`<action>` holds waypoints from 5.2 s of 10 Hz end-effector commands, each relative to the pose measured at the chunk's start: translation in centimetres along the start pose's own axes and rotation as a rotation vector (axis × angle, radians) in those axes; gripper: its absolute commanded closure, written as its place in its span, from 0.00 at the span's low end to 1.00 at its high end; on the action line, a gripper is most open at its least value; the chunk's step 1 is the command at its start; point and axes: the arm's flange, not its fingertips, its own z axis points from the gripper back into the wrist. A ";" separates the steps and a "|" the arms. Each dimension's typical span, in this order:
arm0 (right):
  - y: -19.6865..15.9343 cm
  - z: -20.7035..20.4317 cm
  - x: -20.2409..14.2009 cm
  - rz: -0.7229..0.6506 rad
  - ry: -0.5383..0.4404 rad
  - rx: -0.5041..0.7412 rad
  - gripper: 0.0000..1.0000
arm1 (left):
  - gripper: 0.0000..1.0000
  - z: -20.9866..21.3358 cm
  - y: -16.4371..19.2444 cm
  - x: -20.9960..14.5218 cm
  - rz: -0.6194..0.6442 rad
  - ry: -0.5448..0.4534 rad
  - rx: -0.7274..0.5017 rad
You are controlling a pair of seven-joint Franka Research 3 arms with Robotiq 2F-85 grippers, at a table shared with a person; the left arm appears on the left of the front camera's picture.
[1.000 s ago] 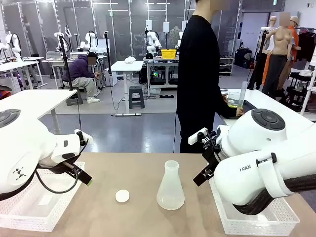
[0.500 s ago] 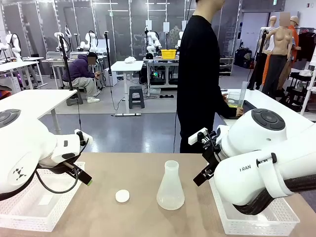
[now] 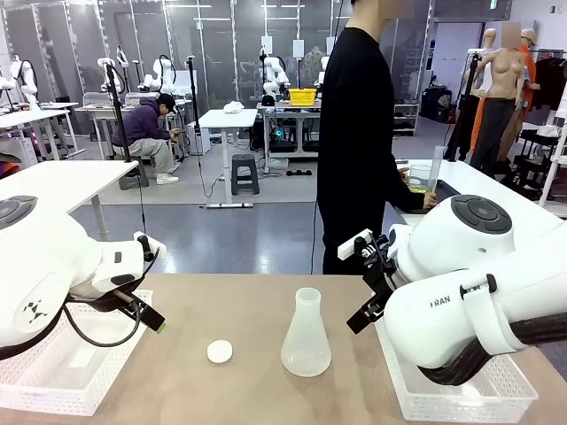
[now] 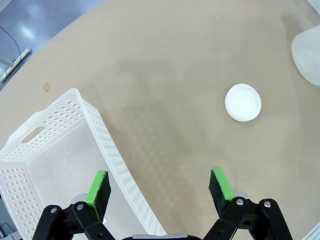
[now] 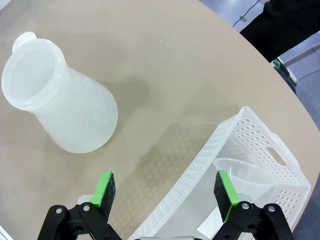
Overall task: Prepare the solutions needed for the experiment.
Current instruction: Pick up the Plastic Funnel and insert it into the Big flask.
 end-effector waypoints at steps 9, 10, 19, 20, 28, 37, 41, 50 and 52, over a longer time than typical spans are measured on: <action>0.0 0.0 0.0 -0.002 0.000 0.000 0.00 | 0.00 0.0 0.0 0.0 0.000 0.000 0.000; 0.0 0.0 0.0 -0.002 0.000 0.000 0.00 | 0.00 0.0 0.0 0.0 0.000 0.000 0.000; -0.2 2.9 1.4 -0.041 -0.062 -0.015 0.00 | 0.00 1.8 -0.8 1.0 0.034 -0.042 -0.032; -0.2 2.9 1.4 -0.041 -0.062 -0.015 0.00 | 0.00 1.8 -0.8 1.0 0.034 -0.042 -0.032; -2.3 4.8 3.3 -0.349 -0.187 0.123 0.00 | 0.00 4.4 -1.2 2.2 0.185 -0.128 -0.256; -6.4 1.9 4.2 -0.546 -0.286 0.467 0.00 | 0.00 1.4 4.1 4.6 0.353 -0.256 -0.651; -6.1 4.9 3.8 -0.578 -0.263 0.443 0.00 | 0.00 4.1 4.0 3.9 0.379 -0.252 -0.638; -10.0 -0.9 5.2 -0.745 -0.304 0.871 0.00 | 0.00 -1.7 8.7 4.6 0.488 -0.386 -1.025; -10.3 -1.9 5.1 -0.790 -0.323 0.953 0.00 | 0.00 -2.2 9.4 4.4 0.532 -0.412 -1.159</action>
